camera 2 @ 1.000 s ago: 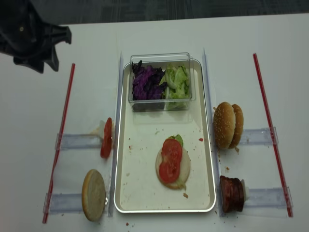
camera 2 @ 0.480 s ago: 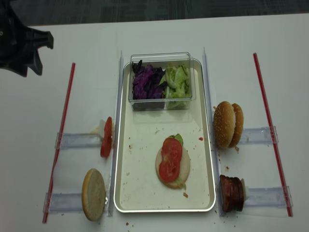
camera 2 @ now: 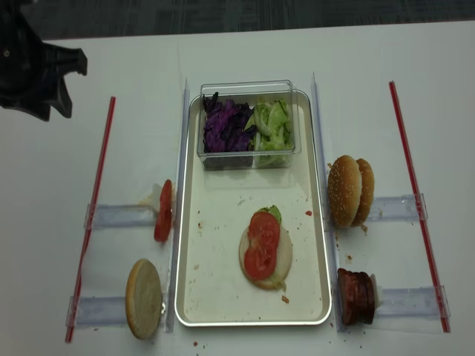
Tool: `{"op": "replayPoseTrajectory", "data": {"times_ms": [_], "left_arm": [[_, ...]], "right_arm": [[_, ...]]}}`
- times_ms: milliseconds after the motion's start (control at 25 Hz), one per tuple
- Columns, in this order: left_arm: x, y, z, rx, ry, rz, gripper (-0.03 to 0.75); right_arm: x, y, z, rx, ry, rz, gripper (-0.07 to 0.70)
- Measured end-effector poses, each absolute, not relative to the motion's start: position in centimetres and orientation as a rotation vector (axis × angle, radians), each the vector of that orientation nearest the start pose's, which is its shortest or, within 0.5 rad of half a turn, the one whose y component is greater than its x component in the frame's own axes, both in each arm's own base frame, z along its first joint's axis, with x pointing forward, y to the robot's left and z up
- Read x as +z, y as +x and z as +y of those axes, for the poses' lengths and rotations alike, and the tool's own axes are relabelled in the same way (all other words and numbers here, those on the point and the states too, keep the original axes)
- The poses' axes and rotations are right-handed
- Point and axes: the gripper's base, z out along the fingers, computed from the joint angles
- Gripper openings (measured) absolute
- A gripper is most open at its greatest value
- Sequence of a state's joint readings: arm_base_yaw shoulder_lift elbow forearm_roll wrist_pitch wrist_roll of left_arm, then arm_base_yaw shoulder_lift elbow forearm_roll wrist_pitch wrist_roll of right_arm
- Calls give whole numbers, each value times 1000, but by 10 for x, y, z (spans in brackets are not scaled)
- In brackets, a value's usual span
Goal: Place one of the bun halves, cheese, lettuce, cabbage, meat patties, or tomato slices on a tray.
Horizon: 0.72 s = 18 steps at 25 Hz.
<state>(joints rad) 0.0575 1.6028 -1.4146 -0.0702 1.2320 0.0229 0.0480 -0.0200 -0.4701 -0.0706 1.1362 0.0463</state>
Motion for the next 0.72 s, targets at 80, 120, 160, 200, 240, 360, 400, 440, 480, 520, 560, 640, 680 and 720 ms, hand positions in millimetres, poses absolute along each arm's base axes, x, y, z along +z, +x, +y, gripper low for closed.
{"op": "replayPoseTrajectory", "data": {"times_ms": [80,120,160,200,240,360,400,440,480,520,560,640,680,720], "left_arm": [[312,321,12,-86,-73,2899,252],[312,321,12,-86,-73,2899,252],[313,320,12,-86,-72,2898,252],[313,320,12,-86,-72,2898,252],[313,320,12,-86,-72,2897,251],[318,317,12,-85,-71,2883,247],[321,315,12,-84,-69,2873,244],[325,312,12,-83,-68,2860,241],[328,310,12,-82,-67,2851,240],[331,307,12,-81,-65,2840,239],[335,304,11,-81,-64,2828,238],[343,297,11,-78,-60,2804,237],[348,293,11,-77,-59,2787,237],[354,289,11,-76,-57,2768,237]], "right_arm": [[263,-8,-6,-30,4,2128,6],[263,-8,-6,-30,4,2128,6],[263,-8,-6,-30,4,2128,6],[263,-8,-6,-30,4,2128,6],[263,-8,-6,-30,4,2128,6],[263,-8,-6,-30,4,2128,6],[263,-8,-6,-30,4,2128,6],[263,-8,-6,-30,4,2128,6],[263,-8,-6,-30,4,2128,6],[263,-8,-6,-30,4,2128,6],[263,-8,-6,-30,4,2128,6],[263,-8,-6,-30,4,2128,6],[263,-8,-6,-30,4,2128,6],[263,-8,-6,-30,4,2128,6]]}}
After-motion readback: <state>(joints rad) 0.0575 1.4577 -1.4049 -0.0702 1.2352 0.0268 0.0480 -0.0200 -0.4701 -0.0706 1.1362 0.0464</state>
